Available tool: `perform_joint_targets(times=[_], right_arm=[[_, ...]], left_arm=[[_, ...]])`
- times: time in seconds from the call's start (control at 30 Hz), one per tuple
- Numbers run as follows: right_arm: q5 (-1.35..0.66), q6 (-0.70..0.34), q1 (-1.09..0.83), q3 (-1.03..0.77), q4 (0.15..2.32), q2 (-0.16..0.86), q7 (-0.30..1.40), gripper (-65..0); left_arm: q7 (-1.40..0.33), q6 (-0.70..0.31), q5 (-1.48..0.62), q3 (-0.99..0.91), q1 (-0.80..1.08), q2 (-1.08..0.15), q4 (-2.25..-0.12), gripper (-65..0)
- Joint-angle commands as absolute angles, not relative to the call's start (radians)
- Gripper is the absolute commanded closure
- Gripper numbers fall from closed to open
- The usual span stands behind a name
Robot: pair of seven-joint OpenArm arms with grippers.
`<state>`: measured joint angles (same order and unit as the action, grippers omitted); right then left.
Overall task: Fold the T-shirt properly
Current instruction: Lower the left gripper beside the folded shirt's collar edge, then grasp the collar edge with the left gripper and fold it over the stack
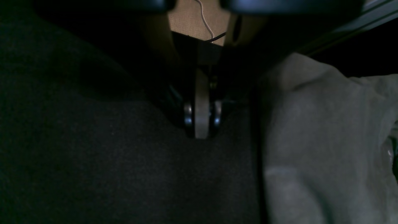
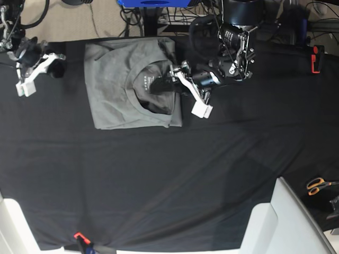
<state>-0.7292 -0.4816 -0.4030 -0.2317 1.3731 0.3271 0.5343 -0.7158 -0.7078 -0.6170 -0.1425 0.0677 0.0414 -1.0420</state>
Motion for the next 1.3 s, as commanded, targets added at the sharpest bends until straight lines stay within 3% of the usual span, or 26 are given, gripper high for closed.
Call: perform_joint_targets(times=[0.0, 0.13, 0.33, 0.6, 0.9, 1.1, 1.27], right_arm=[[-0.742, -0.489, -0.406, -0.259, 1.386, 0.348, 0.516, -0.2], [-0.740, -0.489, -0.407, -0.298, 1.385, 0.348, 0.519, -0.2], [-0.740, -0.489, -0.407, -0.308, 1.368, 0.348, 0.519, -0.2], [-0.745, -0.489, -0.406, -0.308, 1.354, 0.343, 0.518, -0.2], [-0.740, -0.489, -0.400, -0.302, 1.365, 0.283, 0.522, -0.2], [-0.739, -0.489, -0.403, -0.300, 1.366, 0.265, 0.524, -0.2], [-0.739, -0.481, -0.407, -0.303, 1.366, 0.262, 0.524, -0.2]], left_arm=[[-0.742, -0.698, -0.582, -0.136, 0.065, 0.042, -1.029, -24.8], [-0.743, -0.698, -0.582, -0.136, 0.056, 0.042, -1.004, 0.0], [-0.851, -0.698, -0.582, -0.140, 0.016, 0.035, -1.021, 0.0], [-1.095, -0.698, -0.582, -0.127, -0.025, -0.064, -1.224, 0.0], [-1.109, -0.698, -0.564, 0.441, -0.302, -0.251, -1.221, 0.0], [-1.043, -0.698, -0.344, 0.762, -0.449, -0.251, -1.219, 0.0], [-0.958, -0.698, -0.154, 0.892, -0.492, -0.248, -1.219, 0.0]])
